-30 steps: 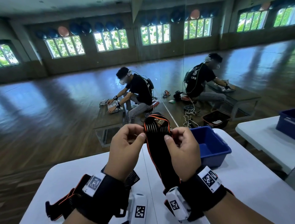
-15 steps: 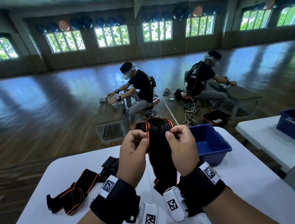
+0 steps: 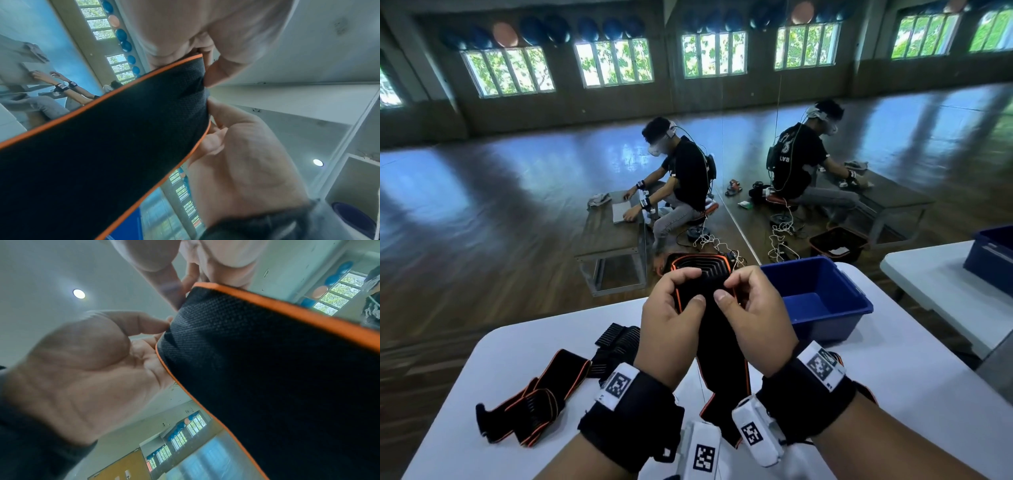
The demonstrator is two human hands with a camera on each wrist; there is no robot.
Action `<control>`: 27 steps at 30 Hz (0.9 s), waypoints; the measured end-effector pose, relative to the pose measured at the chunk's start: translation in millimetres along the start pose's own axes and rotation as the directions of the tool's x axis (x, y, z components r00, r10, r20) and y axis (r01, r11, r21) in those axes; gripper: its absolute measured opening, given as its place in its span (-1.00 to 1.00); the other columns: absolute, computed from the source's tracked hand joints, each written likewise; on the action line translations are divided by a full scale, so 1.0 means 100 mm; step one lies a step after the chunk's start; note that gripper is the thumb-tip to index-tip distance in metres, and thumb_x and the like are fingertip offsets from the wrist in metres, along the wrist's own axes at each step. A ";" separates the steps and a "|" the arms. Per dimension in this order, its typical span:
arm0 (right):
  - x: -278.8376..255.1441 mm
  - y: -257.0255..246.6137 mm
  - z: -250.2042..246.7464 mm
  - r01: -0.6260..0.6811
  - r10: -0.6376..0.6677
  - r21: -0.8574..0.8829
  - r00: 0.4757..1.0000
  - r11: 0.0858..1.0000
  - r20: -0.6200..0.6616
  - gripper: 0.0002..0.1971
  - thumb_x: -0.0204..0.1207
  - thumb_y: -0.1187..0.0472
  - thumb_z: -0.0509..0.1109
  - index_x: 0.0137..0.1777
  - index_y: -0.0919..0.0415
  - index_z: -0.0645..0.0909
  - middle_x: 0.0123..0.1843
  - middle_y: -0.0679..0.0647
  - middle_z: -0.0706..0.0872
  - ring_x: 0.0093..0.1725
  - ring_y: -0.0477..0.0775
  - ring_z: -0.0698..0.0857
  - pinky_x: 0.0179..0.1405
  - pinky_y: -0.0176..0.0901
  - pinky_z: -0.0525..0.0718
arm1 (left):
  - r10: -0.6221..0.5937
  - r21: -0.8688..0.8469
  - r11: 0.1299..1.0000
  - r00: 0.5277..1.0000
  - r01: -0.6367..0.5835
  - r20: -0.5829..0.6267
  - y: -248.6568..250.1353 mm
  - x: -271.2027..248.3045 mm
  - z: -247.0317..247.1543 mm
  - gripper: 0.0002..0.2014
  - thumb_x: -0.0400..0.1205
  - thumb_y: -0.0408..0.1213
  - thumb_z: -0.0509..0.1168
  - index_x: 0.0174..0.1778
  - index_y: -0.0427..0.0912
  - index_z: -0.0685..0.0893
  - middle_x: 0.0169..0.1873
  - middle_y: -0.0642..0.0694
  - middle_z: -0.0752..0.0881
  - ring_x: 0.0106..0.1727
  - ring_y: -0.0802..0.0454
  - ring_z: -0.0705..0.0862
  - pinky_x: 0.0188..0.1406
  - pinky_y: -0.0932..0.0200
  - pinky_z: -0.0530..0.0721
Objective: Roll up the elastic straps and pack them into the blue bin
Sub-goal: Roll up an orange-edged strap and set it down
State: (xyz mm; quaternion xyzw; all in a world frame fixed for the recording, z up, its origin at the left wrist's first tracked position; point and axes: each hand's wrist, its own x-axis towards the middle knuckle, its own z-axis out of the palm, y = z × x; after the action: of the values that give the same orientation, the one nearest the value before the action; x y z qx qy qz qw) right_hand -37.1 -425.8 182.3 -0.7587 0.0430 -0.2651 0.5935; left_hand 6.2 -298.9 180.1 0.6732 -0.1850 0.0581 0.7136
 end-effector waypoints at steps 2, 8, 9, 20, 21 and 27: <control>-0.08 0.08 0.00 0.031 -0.030 -0.047 0.999 0.998 0.035 -0.82 0.47 0.24 0.49 -0.11 -0.04 0.56 -0.19 -0.12 0.68 -0.18 -0.11 0.67 -0.09 -0.08 0.69 | -0.016 0.001 1.000 1.000 0.016 -0.024 -0.04 0.04 -0.02 -0.62 0.56 -0.53 0.33 0.07 0.08 0.75 0.04 0.06 0.81 0.15 0.10 0.76 0.14 0.12 0.72; -0.50 0.65 0.06 -0.065 0.112 -0.207 0.967 0.976 0.228 -0.62 0.38 0.43 0.47 -0.02 -0.11 0.62 -0.08 -0.25 0.73 -0.02 -0.20 0.71 -0.04 -0.38 0.62 | -0.177 -0.197 0.967 0.982 0.161 -0.066 -0.19 0.24 -0.06 -0.63 0.60 -0.64 0.28 0.10 -0.07 0.72 0.04 -0.18 0.81 -0.02 0.02 0.80 -0.15 0.18 0.75; -0.59 0.77 0.07 -0.112 0.170 -0.228 0.952 0.967 0.253 -0.58 0.38 0.44 0.46 0.02 -0.15 0.63 -0.04 -0.25 0.75 0.01 -0.25 0.72 -0.04 -0.43 0.61 | -0.200 -0.217 0.959 0.978 0.182 -0.064 -0.23 0.27 -0.07 -0.63 0.60 -0.65 0.28 0.10 -0.08 0.72 0.03 -0.20 0.81 -0.04 0.01 0.80 -0.15 0.14 0.76; -1.48 1.75 -0.06 -0.460 0.608 -0.405 0.669 0.790 0.428 -0.40 0.30 0.53 0.46 0.16 -0.18 0.68 0.21 -0.07 0.74 0.15 -0.11 0.74 0.13 -0.18 0.76 | -0.369 0.201 0.910 0.930 0.363 -0.012 -1.48 0.30 -0.16 -0.59 0.48 -0.61 0.39 -0.07 0.08 0.74 0.06 -0.18 0.81 -0.04 -0.05 0.78 0.16 -0.08 0.80; -1.54 1.78 -0.09 -0.473 0.639 -0.435 0.637 0.766 0.432 -0.39 0.30 0.52 0.48 0.14 -0.23 0.68 0.20 -0.05 0.75 0.14 -0.07 0.76 0.13 -0.13 0.78 | -0.384 0.251 0.894 0.923 0.370 0.005 -1.60 0.26 -0.19 -0.60 0.48 -0.61 0.41 -0.07 0.07 0.74 0.07 -0.19 0.81 -0.01 -0.06 0.77 0.19 -0.07 0.78; -1.81 1.80 -0.14 -0.454 0.714 -0.612 0.643 0.647 0.277 -0.58 0.36 0.27 0.61 -0.01 -0.32 0.65 0.07 -0.14 0.71 -0.07 -0.18 0.67 -0.10 -0.39 0.62 | -0.499 0.646 0.705 0.852 0.292 0.160 -2.16 0.10 -0.46 -0.55 0.38 -0.53 0.52 0.15 -0.06 0.79 0.05 -0.05 0.77 0.08 -0.04 0.75 0.22 0.08 0.70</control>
State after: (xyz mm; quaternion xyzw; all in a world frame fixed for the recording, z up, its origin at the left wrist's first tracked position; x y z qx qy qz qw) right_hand -153.2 -422.3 -45.1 -0.8640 0.2067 0.1739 0.4250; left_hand 96.2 -274.6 -20.7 0.8873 -0.1201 -0.1538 0.4180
